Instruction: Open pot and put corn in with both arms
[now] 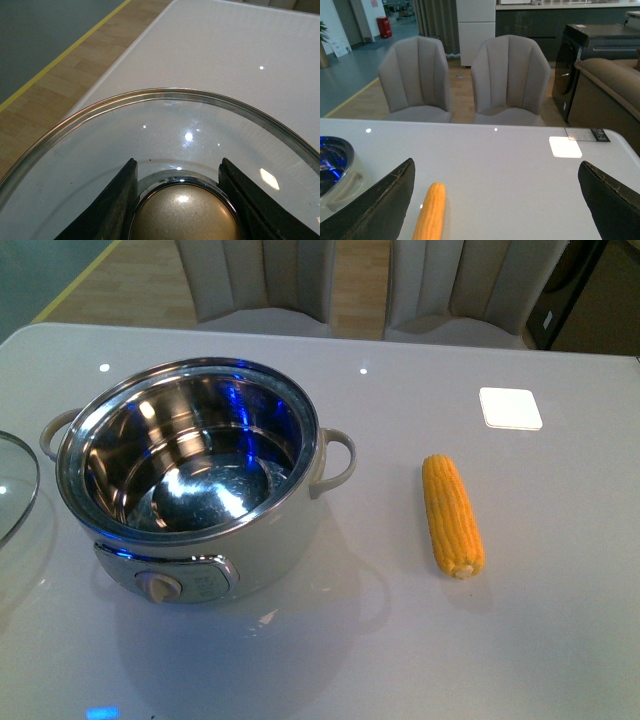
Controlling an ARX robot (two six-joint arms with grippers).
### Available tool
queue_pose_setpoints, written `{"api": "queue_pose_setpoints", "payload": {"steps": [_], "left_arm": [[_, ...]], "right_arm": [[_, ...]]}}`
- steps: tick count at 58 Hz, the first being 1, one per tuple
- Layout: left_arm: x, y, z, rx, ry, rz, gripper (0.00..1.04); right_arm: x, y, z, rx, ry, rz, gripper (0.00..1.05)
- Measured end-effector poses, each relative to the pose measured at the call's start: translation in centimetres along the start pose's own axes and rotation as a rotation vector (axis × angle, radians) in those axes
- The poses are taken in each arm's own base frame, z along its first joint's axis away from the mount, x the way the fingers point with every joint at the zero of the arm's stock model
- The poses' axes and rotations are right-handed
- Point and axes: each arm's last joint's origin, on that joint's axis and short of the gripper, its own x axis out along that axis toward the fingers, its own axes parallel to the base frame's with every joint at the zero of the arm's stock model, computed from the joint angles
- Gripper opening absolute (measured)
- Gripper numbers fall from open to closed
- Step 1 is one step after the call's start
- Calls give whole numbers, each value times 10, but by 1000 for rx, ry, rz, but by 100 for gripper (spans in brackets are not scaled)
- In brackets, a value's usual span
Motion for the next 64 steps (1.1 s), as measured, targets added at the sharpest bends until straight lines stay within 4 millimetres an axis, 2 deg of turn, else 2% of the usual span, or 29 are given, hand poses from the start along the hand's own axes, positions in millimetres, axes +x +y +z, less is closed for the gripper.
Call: {"api": "queue_pose_setpoints", "payload": {"steps": [17,64], "left_arm": [[8,-2,-24,-9,44,-19,42],[15,-6,-32,-13,25,-27,42]], "right_arm": [[0,0,0,0,0,0,96],[0,0,0,0,0,0,96]]}}
